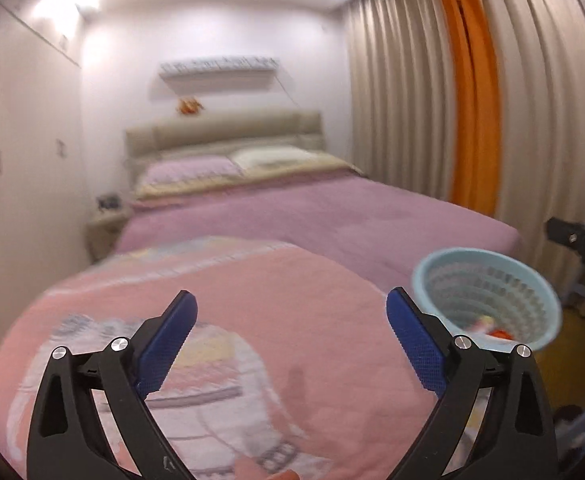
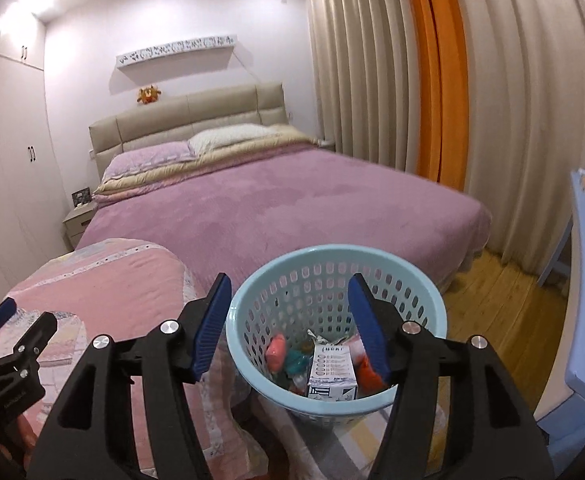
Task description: Collect trash
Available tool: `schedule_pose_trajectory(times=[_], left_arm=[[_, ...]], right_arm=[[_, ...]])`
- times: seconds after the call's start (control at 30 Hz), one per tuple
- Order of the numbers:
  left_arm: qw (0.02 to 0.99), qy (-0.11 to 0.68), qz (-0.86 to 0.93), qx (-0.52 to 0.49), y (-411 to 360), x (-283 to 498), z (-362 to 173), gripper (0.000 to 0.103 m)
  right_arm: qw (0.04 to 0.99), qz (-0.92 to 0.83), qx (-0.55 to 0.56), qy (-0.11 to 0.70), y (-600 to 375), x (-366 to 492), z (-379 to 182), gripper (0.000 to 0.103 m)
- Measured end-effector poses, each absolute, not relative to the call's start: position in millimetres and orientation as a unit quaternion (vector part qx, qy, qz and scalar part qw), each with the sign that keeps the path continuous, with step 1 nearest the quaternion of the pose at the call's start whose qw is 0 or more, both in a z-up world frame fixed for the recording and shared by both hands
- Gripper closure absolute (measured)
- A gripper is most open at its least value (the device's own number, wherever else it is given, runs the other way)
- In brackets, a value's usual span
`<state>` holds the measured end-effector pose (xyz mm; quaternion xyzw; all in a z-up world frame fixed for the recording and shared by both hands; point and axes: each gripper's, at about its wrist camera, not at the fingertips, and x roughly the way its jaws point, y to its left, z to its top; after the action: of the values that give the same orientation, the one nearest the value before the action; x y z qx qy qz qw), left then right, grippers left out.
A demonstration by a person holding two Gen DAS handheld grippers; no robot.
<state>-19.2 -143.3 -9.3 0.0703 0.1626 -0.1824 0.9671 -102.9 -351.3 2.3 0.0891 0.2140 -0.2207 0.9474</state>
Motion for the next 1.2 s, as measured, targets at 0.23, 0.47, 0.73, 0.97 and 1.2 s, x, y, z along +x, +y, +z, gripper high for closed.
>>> schedule_pose_trajectory(times=[0.23,0.47,0.73,0.97,1.2], left_arm=[[0.969,0.153,-0.185,0.051,-135,-23,-17,0.009],[0.968,0.161,-0.186,0.050,-134,-21,-22,0.007],[0.967,0.169,-0.187,0.046,-131,-17,-21,0.007],[0.966,0.174,-0.187,0.047,-133,-15,-22,0.007],[0.965,0.175,-0.187,0.048,-133,-15,-22,0.007]], right_arm=[[0.951,-0.232,0.067,0.194,-326,-106,6,0.046],[0.947,-0.248,0.057,0.198,-324,-99,0,0.046],[0.946,-0.241,0.062,0.210,-321,-93,-5,0.042],[0.945,-0.240,0.059,0.212,-319,-90,-6,0.040],[0.945,-0.240,0.059,0.213,-319,-90,-7,0.040]])
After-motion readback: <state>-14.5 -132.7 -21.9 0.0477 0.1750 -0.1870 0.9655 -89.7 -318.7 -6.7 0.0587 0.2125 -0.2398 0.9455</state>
